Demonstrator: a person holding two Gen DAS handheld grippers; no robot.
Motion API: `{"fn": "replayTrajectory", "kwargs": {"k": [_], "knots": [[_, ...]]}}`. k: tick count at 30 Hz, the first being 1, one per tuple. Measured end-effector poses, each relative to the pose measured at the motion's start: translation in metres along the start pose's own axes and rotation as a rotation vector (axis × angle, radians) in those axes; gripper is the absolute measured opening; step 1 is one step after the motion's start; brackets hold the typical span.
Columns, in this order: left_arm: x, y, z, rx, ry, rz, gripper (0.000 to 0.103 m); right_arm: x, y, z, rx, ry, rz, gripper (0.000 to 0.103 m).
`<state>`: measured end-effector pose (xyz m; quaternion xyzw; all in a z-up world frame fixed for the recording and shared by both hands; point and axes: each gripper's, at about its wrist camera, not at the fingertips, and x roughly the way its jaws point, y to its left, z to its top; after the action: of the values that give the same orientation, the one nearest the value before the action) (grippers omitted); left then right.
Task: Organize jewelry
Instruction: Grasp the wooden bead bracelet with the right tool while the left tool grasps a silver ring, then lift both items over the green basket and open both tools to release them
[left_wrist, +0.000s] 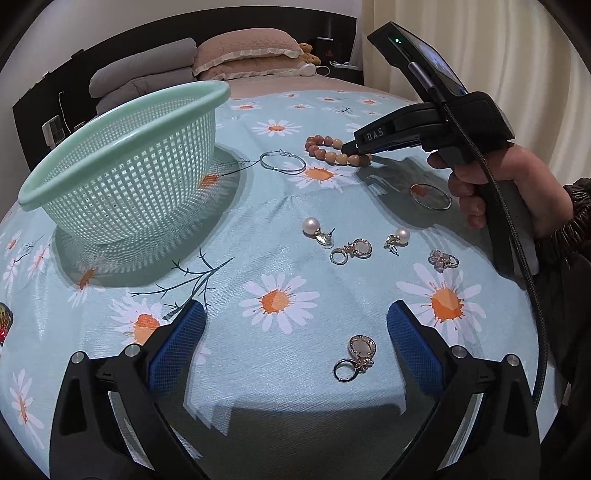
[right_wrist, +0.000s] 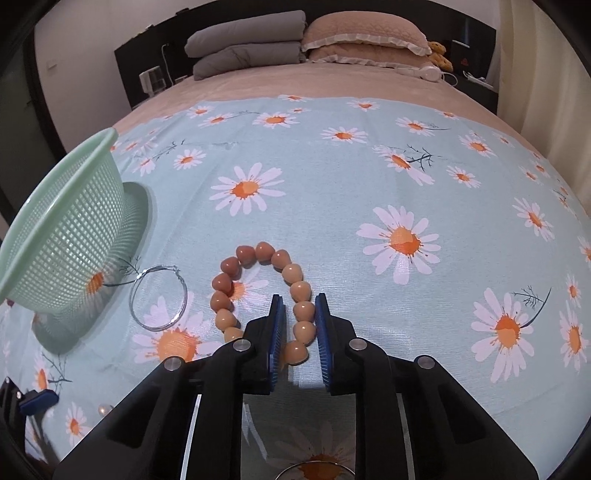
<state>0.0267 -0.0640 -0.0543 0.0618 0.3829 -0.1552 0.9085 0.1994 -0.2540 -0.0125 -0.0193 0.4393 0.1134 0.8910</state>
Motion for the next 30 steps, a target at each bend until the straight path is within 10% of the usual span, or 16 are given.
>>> {"fn": "replayTrajectory", "kwargs": {"k": [5,14,30], "knots": [[-0.001,0.000,0.001,0.002,-0.005,0.008,0.093,-0.002,0.000,0.001,-0.007,-0.007,-0.004,0.011],[-0.013,0.001,-0.003,0.020,-0.017,-0.060,0.001,-0.013,-0.005,-0.003,0.016,-0.024,0.008,0.011],[-0.048,0.007,0.001,0.020,-0.054,-0.064,0.000,-0.027,-0.005,-0.002,0.013,-0.058,0.021,0.011]]}}
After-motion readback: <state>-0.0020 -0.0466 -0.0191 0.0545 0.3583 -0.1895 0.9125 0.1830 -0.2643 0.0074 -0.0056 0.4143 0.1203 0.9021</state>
